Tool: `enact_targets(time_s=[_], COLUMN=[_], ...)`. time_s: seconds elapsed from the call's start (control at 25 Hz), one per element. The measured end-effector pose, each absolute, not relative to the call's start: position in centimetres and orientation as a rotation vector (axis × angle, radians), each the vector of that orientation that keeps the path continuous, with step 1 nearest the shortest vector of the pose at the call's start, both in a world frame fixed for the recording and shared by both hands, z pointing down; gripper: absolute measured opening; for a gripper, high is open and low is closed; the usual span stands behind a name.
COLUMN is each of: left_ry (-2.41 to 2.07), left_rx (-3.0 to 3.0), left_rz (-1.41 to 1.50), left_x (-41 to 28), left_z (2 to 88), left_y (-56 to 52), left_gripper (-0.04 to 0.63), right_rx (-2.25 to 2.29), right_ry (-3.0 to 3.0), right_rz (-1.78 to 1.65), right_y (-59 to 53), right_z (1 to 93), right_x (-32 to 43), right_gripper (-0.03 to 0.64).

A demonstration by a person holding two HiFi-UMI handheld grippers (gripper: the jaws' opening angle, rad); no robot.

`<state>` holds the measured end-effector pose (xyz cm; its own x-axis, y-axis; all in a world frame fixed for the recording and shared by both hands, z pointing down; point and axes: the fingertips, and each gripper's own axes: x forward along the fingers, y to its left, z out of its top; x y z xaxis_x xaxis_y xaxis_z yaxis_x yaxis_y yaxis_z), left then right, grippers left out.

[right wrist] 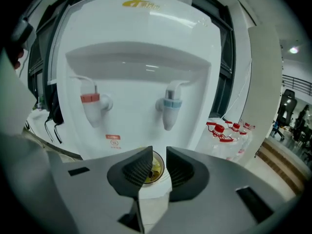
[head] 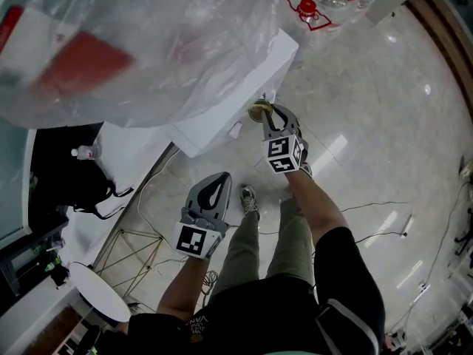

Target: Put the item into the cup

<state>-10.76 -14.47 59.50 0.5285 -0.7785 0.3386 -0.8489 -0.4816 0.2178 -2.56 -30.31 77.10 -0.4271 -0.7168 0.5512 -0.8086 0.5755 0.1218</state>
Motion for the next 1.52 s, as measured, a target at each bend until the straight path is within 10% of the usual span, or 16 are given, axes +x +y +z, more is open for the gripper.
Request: enact_targets(time_s=[1.52], left_ry=[-1.290], left_rx=[2.676], left_rz=[0.161], left_x=[-8.0], left_z=[40.7], left_y=[-11.7], left_gripper=[0.020], right_rx=[1.482], right_ry=[-2.607], right_rz=[0.257], right_y=[-14.0], right_z=[41.5], right_x=[1.7], right_gripper=[0.057])
